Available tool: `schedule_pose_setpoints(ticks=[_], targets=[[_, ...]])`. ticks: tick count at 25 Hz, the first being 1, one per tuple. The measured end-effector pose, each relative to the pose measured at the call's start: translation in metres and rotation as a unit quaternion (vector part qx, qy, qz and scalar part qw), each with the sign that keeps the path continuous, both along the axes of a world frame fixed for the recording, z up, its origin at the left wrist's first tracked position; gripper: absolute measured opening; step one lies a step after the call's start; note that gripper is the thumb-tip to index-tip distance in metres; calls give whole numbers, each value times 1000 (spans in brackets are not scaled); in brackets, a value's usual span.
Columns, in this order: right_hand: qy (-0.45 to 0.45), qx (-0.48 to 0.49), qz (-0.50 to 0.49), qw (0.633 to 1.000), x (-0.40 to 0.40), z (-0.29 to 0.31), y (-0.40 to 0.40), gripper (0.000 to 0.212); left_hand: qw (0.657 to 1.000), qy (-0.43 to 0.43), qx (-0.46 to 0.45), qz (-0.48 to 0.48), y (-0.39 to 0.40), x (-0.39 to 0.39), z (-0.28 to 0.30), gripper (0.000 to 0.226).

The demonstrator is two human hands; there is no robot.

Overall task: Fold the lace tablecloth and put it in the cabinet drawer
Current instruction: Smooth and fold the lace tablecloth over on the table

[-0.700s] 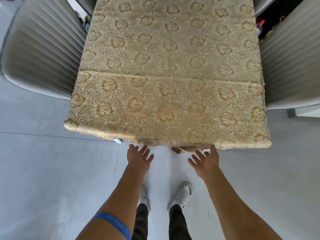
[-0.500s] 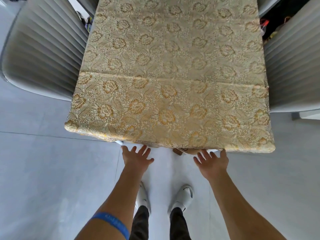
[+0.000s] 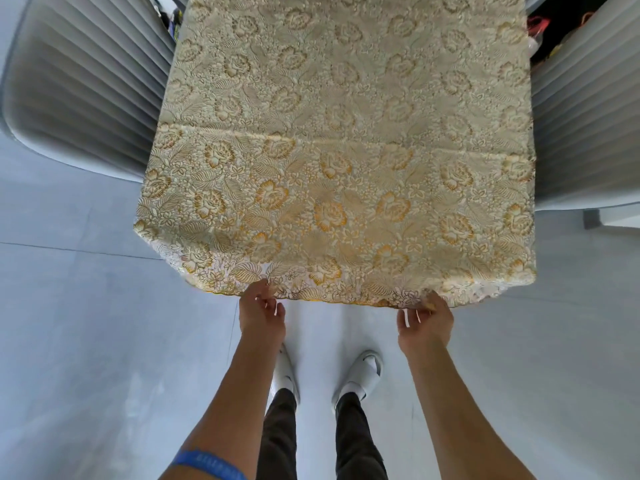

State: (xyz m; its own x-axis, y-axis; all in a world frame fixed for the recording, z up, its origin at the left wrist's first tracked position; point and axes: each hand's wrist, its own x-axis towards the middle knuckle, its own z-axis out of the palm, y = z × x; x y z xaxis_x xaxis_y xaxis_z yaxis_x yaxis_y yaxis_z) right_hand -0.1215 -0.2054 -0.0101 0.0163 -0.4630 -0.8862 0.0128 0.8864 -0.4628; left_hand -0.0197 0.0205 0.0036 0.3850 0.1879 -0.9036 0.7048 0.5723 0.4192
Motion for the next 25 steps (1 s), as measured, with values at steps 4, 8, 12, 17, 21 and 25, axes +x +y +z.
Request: schedule_pose_setpoints(ticks=[4, 8, 12, 17, 21, 25], targets=[[125, -240, 78, 959, -17, 54, 0, 25, 974, -109, 198, -20, 2, 1, 49, 53], [114, -418, 155, 888, 25, 104, -38, 9, 880, -266, 363, -149, -16, 36, 101, 69], [118, -466, 191, 856, 93, 141, -75, 8, 774, -263, 510, -266, -48, 108, 150, 69], [136, -491, 227, 830, 190, 150, -124, 13, 685, -307, 548, -369, -87, 231, 156, 74], [127, -440, 313, 832, 257, 133, -151, 33, 612, -340, 513, -497, -116, 304, 121, 73], [201, -457, 544, 674, 269, 91, -96, 60, 460, -275, 520, -665, -82, 283, 70, 65]])
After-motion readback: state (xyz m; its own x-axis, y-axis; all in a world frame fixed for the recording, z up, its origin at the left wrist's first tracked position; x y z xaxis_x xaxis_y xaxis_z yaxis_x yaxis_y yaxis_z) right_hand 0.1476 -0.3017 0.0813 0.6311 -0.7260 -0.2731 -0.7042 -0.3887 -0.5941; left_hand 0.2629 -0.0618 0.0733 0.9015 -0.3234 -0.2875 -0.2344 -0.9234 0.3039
